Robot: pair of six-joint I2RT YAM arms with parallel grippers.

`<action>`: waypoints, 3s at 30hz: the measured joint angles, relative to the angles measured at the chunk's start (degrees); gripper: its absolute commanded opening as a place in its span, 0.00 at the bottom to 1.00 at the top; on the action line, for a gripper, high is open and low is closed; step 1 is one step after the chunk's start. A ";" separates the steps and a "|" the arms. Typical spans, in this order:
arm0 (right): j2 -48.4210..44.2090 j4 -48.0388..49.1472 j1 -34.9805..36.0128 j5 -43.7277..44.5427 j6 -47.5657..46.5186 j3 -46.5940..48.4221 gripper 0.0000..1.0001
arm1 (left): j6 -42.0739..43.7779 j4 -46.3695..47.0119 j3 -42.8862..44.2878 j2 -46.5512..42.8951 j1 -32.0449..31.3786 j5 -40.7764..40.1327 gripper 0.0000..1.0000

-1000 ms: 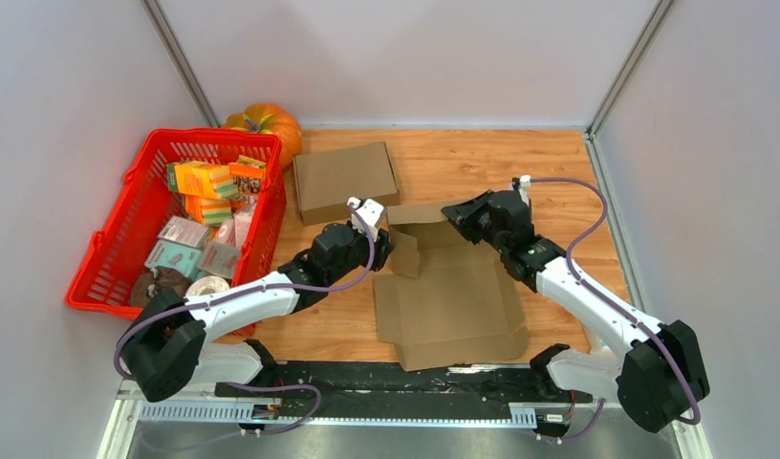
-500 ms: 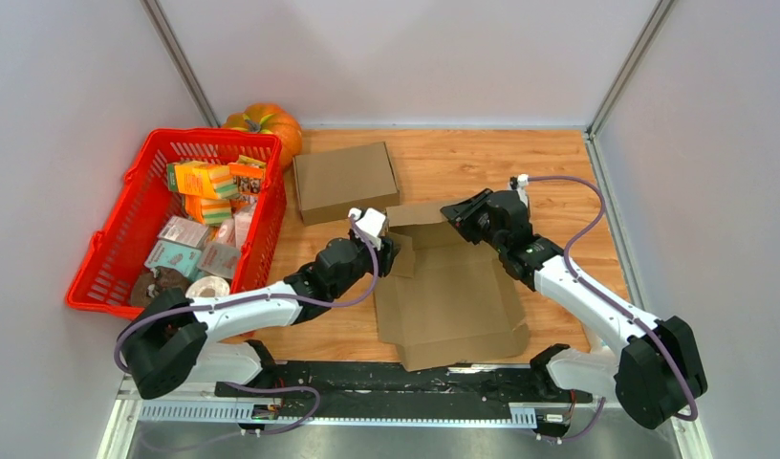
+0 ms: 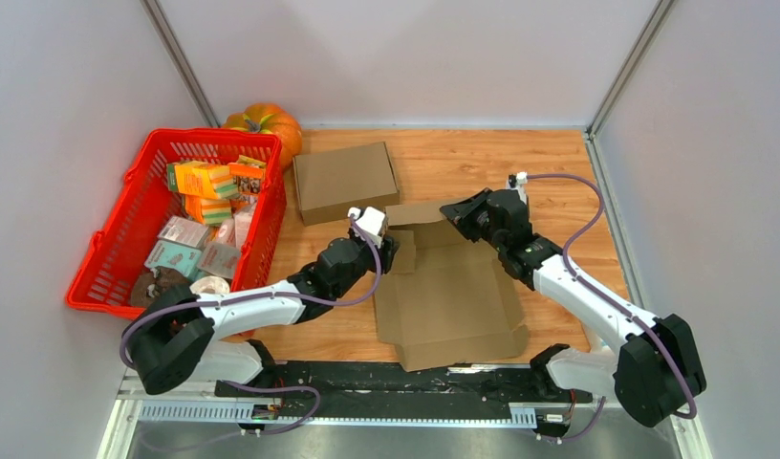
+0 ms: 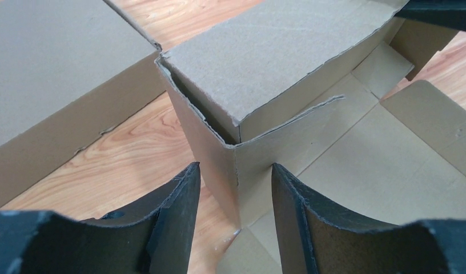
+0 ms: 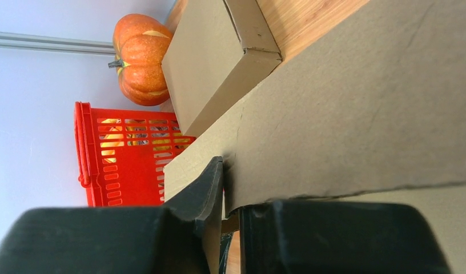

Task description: Fold the paper box

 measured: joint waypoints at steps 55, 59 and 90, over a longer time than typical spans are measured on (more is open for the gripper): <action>-1.01 1.84 -0.79 -1.73 6.69 -2.25 0.39 | 8.44 10.25 11.96 22.91 -7.61 -36.57 0.00; -0.98 -5.40 -0.76 -3.50 1.95 -0.66 0.87 | 7.50 10.34 11.93 22.91 -7.41 -36.92 0.00; 2.29 -22.10 -20.39 -33.07 -30.88 12.70 0.33 | 0.09 -2.10 7.69 13.25 -6.56 -35.95 0.00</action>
